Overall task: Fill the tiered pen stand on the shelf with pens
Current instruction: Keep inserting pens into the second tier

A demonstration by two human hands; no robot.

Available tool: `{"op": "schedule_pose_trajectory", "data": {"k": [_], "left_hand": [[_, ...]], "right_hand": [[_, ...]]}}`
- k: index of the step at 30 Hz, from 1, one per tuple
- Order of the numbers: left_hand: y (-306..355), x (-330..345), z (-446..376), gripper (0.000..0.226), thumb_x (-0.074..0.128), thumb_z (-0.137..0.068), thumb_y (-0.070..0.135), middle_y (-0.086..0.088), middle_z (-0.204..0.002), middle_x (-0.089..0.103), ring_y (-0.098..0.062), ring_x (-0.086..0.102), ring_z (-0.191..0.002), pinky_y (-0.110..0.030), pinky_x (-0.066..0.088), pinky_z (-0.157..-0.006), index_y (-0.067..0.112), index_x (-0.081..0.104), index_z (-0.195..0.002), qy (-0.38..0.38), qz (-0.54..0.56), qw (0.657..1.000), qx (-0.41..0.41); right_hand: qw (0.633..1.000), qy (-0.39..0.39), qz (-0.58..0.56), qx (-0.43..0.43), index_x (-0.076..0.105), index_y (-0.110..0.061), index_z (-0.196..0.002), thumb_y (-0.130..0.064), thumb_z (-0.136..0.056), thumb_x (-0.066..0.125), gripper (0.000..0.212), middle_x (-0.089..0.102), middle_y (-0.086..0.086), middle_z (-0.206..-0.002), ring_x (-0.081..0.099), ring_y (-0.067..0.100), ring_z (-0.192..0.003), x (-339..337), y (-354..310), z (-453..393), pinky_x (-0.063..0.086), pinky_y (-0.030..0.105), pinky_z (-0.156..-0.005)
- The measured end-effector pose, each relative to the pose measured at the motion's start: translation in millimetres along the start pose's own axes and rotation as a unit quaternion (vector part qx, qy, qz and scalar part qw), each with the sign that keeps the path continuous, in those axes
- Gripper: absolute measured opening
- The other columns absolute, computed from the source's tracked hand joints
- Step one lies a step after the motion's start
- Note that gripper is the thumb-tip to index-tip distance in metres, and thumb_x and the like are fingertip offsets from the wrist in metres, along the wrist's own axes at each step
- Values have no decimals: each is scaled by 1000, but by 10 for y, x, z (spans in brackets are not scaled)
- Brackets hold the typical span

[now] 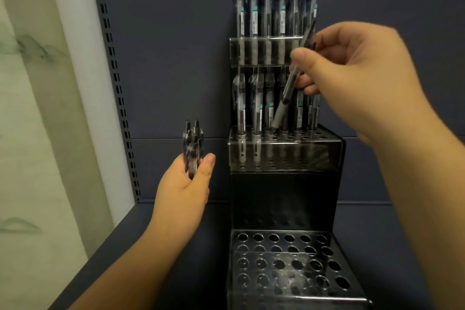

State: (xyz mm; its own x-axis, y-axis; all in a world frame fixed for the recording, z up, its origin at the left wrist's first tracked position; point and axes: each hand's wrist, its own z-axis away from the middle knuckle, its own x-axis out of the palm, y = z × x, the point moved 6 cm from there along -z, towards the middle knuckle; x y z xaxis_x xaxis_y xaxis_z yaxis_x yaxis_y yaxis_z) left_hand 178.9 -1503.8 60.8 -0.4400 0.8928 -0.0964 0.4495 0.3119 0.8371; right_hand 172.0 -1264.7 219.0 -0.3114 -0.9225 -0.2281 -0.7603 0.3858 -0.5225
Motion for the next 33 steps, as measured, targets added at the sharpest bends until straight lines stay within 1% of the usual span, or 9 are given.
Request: {"op": "schedule_pose_trajectory", "data": {"k": [4, 8, 13, 15, 19, 23, 27, 30, 33], "left_hand": [[-2, 12, -6, 28, 55, -97, 39, 10, -55, 46, -11, 48, -52, -30, 43, -54, 23, 46, -76, -3, -12, 1000, 4], [-13, 34, 3, 29, 54, -97, 37, 9, -54, 46, -11, 48, -52, -29, 44, -53, 18, 46, -77, -10, -15, 1000, 5], [-11, 53, 18, 30, 53, -97, 38, 8, -54, 47, -11, 49, -52, -31, 44, -55, 17, 47, -77, -15, -31, 999, 10], [-6, 53, 14, 31, 53, -97, 39, 8, -54, 48, -11, 49, -52, -31, 44, -55, 14, 47, -79, -18, -35, 999, 12], [4, 39, 10, 33, 53, -97, 40, 5, -54, 48, -11, 50, -52, -32, 45, -55, 11, 48, -82, -16, -39, 999, 14], [2, 43, 10, 30, 54, -96, 40, 6, -55, 48, -12, 50, -53, -35, 45, -57, 16, 49, -79, -14, -30, 999, 9], [5, 47, 20, 28, 55, -96, 41, 8, -54, 48, -13, 49, -53, -36, 44, -57, 23, 48, -75, -14, -24, 1000, 7], [0, 35, 11, 32, 56, -95, 43, 9, -54, 46, -15, 48, -54, -40, 44, -58, 37, 48, -64, -14, -30, 999, 0], [-17, 24, 6, 35, 57, -95, 42, 10, -54, 42, -15, 43, -53, -40, 40, -58, 40, 47, -62, -7, -1, 1000, -27]], "right_hand": [[1000, -21, 15, 8, 65, -30, -86, -35, -94, 72, 11, 75, -7, -74, 73, 4, -67, 81, 23, 23, 62, 45, -77], [1000, -14, 23, 10, 64, -35, -81, -37, -92, 73, 15, 74, -6, -74, 73, 3, -66, 106, -14, 47, 62, 41, -76], [993, -32, 112, 25, 70, -31, -89, -47, -89, 73, 16, 72, -9, -74, 70, 4, -72, 239, -3, 84, 60, 32, -76], [987, -57, 147, 30, 70, -28, -92, -48, -90, 72, 21, 71, -9, -76, 70, 6, -74, 299, 16, 94, 60, 34, -76], [976, -113, 179, 57, 66, -26, -81, -50, -89, 72, 26, 74, -5, -76, 71, 9, -71, 283, 45, 84, 60, 36, -71], [972, -146, 174, 68, 68, -24, -73, -50, -89, 71, 30, 76, -3, -74, 71, 11, -65, 255, 28, 92, 57, 30, -67], [965, -159, 200, 66, 68, -26, -77, -53, -89, 70, 30, 74, -6, -72, 69, 11, -65, 251, 17, 110, 57, 32, -65], [955, -147, 257, 34, 62, -25, -83, -55, -92, 63, 32, 66, -4, -70, 61, 11, -64, 217, -51, 138, 45, 29, -56], [959, -126, 254, -2, 59, -24, -81, -51, -96, 58, 31, 58, -5, -67, 53, 9, -60, 195, -207, 190, 35, 28, -52]]}}
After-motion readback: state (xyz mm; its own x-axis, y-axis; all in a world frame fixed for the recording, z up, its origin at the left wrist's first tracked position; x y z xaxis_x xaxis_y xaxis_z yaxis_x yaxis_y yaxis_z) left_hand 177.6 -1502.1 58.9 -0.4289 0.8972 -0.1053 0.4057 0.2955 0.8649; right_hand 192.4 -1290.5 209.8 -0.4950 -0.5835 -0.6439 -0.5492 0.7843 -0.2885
